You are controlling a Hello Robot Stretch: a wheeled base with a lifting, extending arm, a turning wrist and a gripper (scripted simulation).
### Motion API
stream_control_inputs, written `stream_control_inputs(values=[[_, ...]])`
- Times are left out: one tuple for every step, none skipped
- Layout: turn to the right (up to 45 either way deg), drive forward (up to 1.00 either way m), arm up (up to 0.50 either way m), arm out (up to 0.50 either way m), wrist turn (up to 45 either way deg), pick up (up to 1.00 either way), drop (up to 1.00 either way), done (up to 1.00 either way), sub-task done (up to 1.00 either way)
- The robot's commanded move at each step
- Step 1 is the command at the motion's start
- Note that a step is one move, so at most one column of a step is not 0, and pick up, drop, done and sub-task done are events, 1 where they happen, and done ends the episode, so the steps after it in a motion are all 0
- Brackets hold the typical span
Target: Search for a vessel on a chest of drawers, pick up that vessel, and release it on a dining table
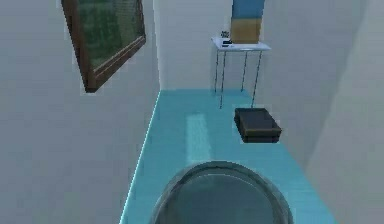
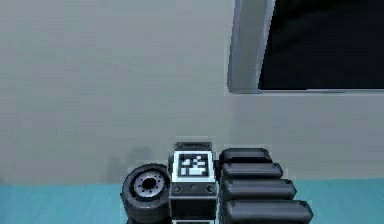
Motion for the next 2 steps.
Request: stream_control_inputs(values=[[0.0, 1.00, 0.00, 0.00, 0.0, 0.00, 0.00, 0.00, 0.00], [0.0, 1.00, 0.00, 0.00, 0.0, 0.00, 0.00, 0.00, 0.00]])
